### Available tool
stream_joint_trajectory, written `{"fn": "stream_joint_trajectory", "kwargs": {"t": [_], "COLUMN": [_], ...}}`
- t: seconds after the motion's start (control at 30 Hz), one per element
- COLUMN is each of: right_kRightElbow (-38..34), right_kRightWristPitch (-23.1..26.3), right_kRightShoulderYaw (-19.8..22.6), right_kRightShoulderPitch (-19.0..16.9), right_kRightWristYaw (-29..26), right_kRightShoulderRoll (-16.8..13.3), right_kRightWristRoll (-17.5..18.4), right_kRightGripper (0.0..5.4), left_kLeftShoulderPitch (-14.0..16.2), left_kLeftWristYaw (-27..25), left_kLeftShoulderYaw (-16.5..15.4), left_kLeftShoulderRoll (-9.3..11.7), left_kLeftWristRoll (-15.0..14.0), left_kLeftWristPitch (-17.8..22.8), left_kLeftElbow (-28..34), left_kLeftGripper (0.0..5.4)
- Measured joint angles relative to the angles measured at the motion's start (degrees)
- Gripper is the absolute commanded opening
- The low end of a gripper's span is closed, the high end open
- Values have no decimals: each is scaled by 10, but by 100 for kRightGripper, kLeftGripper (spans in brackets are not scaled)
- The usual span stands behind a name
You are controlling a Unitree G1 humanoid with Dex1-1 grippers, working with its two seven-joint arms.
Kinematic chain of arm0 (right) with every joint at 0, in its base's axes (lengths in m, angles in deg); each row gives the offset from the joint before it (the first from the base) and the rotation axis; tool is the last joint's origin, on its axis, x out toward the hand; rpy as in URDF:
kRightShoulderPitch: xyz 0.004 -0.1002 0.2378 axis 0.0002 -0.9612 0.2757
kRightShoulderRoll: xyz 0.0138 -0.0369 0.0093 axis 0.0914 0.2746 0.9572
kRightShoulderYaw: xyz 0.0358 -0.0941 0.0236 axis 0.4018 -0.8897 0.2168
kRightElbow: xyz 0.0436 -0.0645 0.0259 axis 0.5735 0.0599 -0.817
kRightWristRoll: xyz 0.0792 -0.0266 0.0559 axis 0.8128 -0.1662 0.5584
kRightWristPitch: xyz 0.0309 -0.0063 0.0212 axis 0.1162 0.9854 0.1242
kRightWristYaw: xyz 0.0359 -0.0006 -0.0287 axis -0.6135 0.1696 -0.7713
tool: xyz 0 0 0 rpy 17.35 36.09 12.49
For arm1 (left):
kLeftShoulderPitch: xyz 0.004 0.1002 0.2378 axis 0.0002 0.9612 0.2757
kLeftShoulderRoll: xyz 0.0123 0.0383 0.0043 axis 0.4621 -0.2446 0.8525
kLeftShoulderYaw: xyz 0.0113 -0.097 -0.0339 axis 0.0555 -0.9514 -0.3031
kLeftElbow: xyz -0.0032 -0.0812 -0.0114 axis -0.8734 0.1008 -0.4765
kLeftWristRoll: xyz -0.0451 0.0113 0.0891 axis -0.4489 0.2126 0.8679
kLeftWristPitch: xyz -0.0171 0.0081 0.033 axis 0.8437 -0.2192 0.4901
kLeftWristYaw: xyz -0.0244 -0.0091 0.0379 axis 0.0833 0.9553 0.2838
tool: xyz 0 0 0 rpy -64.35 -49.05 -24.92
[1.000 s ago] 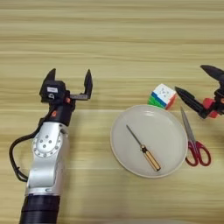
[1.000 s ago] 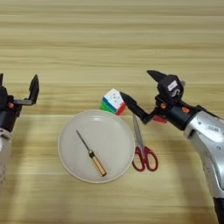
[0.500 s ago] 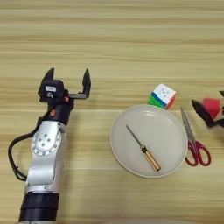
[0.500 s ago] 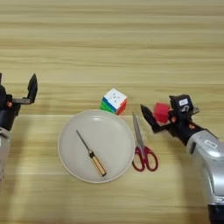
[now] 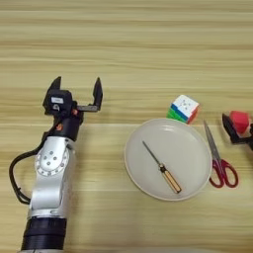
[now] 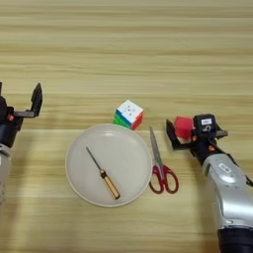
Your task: Move the objects on the table
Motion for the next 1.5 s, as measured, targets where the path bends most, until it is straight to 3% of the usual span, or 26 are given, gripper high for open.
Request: {"fn": "stream_joint_trajectory", "kwargs": {"t": [0.3,0.53,1.13,1.5], "right_kRightElbow": [25,43,66,83], "right_kRightWristPitch": [-4,16,28,46], "right_kRightShoulderYaw": [0,3,13,13], "right_kRightShoulderPitch": [6,17,35,41], "right_kRightWristYaw": [11,10,9,10], "right_kRightShoulderRoll": [12,24,26,25], "right_kRightWristRoll": [-5,12,24,22], "right_kRightGripper": [537,537,325,231], "left_kLeftShoulderPitch": [0,1,1,1], "left_kLeftWristYaw": [-1,-1,-1,-1], "left_kLeftShoulderYaw": [0,0,0,0], "left_kLeftShoulderRoll": [0,0,0,0], "left_kLeftWristRoll": [0,0,0,0], "left_kLeftWristPitch": [0,0,-7,-10], "left_kLeftElbow": [1,1,1,1], "left_kLeftGripper": [540,540,540,540]}}
